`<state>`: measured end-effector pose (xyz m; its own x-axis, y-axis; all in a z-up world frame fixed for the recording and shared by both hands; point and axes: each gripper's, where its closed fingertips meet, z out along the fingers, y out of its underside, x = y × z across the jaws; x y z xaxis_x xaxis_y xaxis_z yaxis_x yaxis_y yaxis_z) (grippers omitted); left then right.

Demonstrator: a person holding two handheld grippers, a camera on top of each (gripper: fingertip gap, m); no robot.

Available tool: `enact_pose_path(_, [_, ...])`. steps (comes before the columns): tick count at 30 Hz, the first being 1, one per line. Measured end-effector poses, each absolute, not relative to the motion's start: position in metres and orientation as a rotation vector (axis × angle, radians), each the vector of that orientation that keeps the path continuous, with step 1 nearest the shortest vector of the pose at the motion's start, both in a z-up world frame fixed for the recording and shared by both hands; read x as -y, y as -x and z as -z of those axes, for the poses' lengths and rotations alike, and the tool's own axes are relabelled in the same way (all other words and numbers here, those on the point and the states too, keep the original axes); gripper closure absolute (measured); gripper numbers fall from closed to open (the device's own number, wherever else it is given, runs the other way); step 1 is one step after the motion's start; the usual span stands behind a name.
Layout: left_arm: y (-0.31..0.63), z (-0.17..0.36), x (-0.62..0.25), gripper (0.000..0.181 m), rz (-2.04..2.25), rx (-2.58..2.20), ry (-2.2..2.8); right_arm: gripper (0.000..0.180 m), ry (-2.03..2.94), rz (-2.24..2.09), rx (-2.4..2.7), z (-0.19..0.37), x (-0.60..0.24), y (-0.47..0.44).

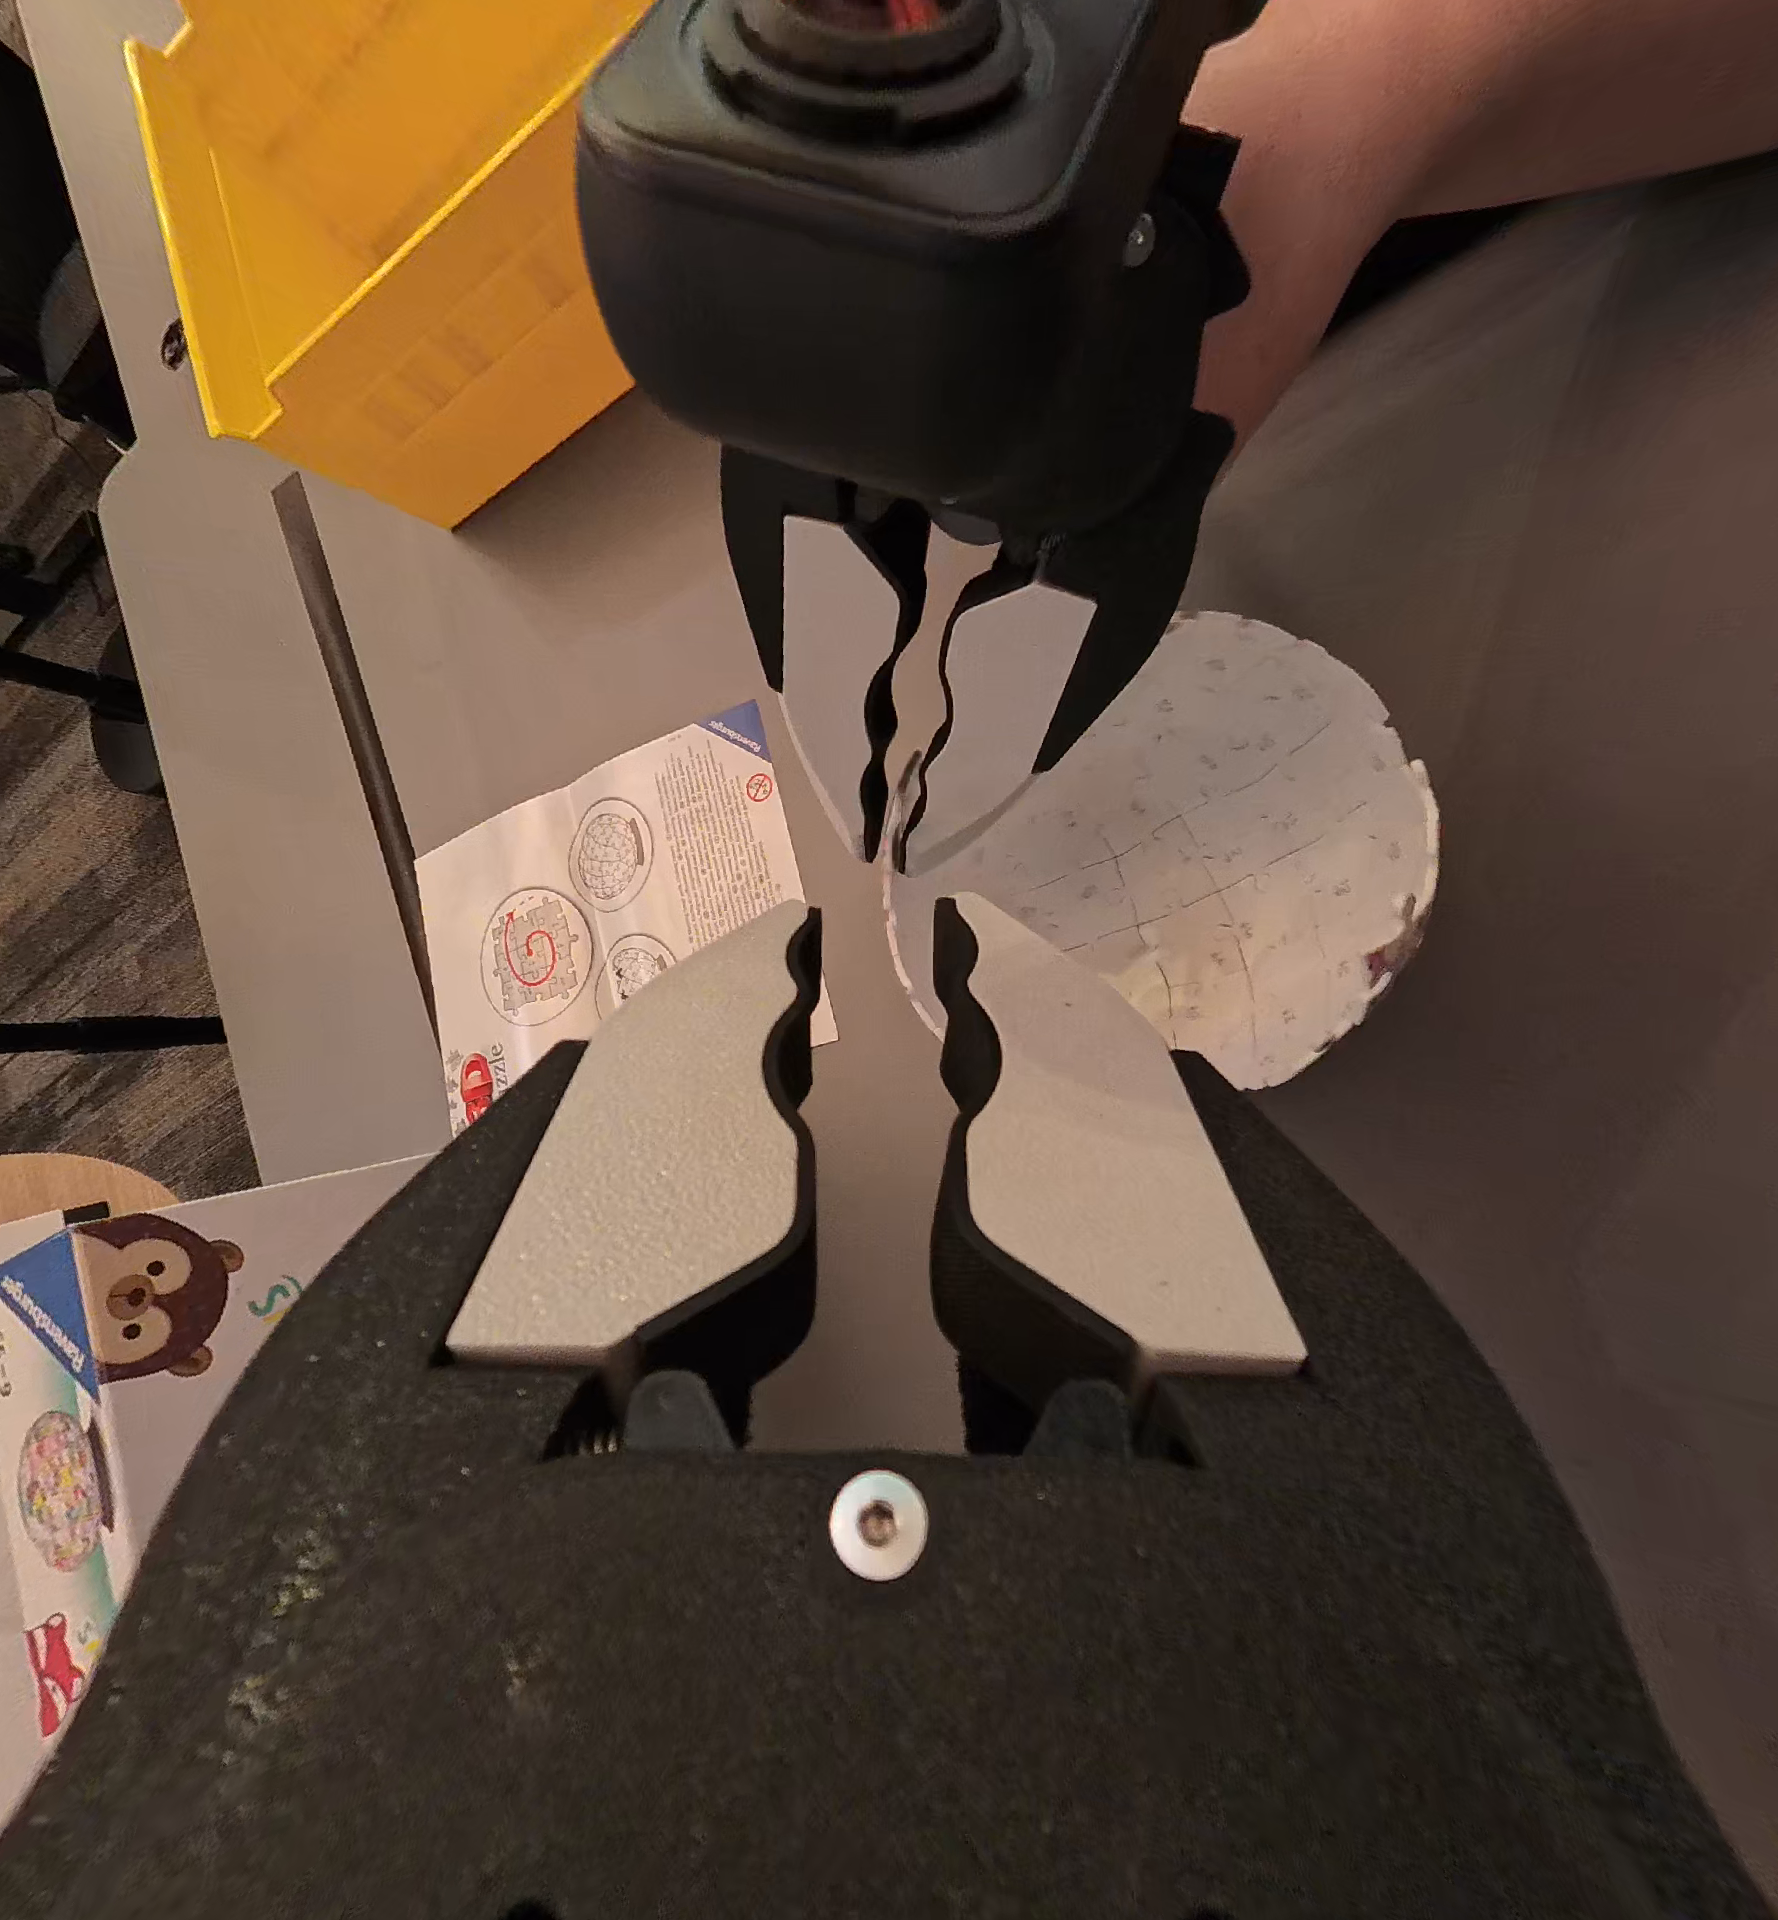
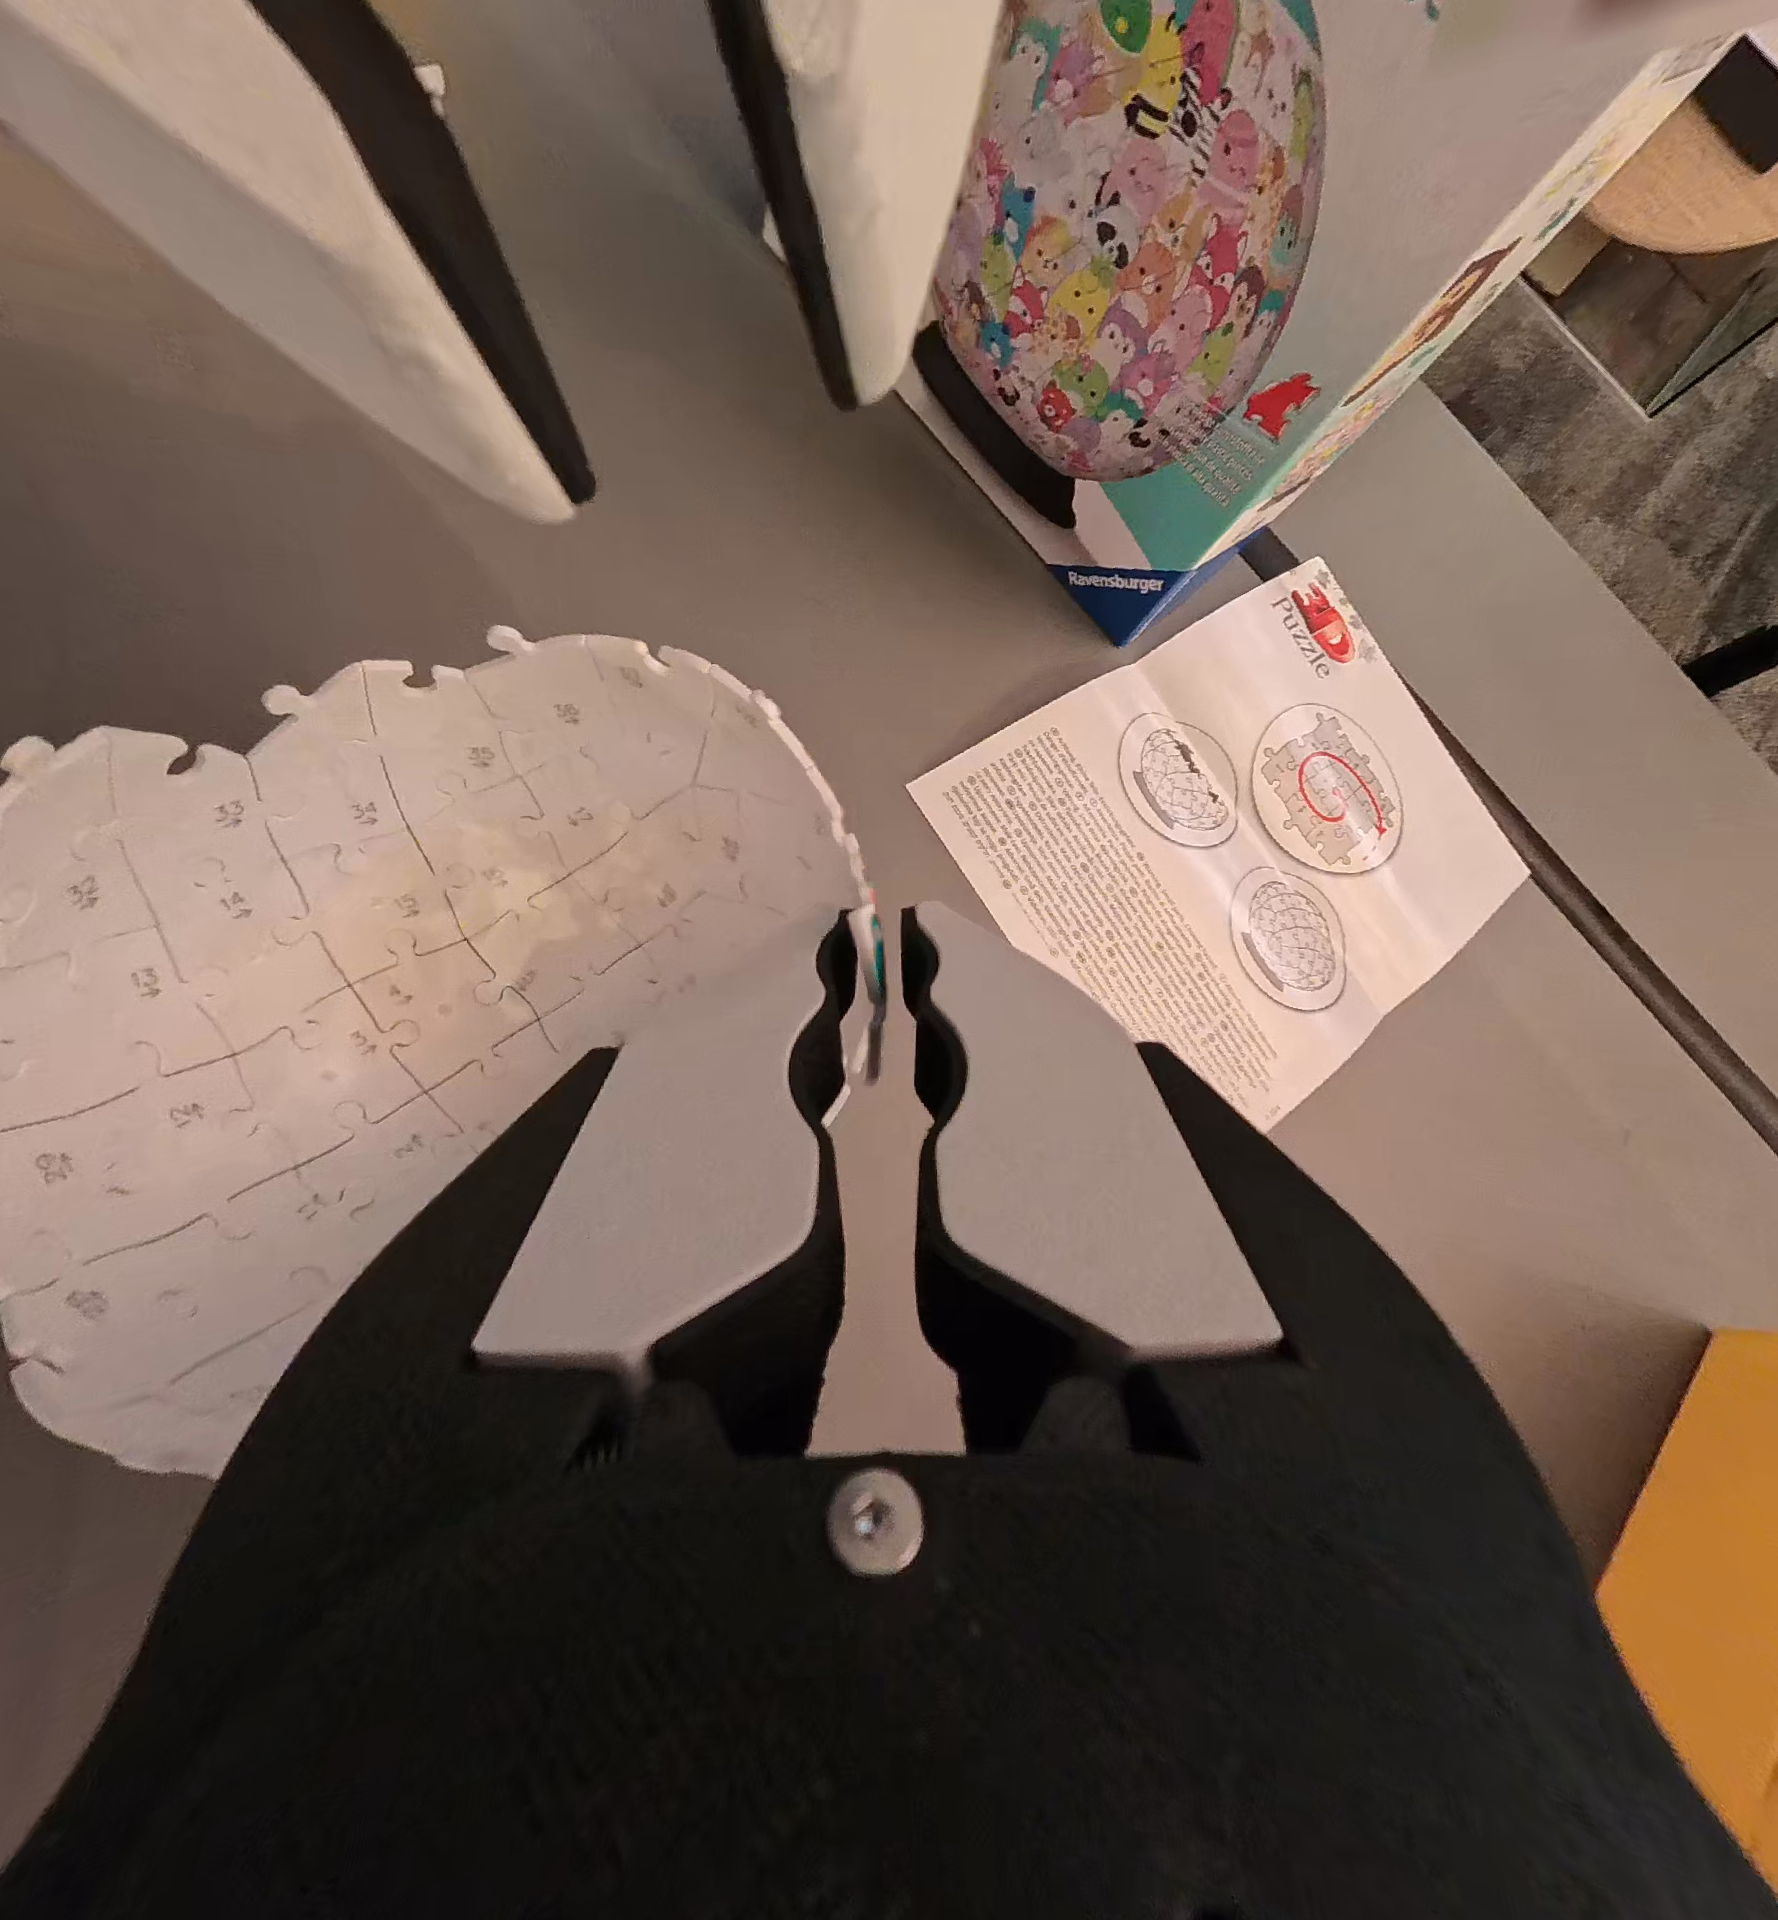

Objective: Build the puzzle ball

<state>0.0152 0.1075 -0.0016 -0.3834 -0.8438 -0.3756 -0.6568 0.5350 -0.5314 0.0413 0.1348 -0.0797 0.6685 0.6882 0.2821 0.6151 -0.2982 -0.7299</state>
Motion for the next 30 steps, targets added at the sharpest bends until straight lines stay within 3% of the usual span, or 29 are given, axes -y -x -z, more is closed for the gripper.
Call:
enact_pose_path(20, [-0.013,0.006,-0.107,0.166,0.343,-2.181,1.187,0.176,2.007,-0.139,0.982,0.075,-0.133,-0.043])
enact_pose_path(24, [-0.013,0.004,-0.108,0.166,0.343,-2.176,1.19,0.157,1.966,-0.168,0.945,0.066,-0.129,-0.045])
enact_pose_path(30, [-0.011,0.001,-0.11,0.166,0.338,-2.166,1.195,0.157,1.881,-0.21,0.832,0.039,-0.123,-0.058])
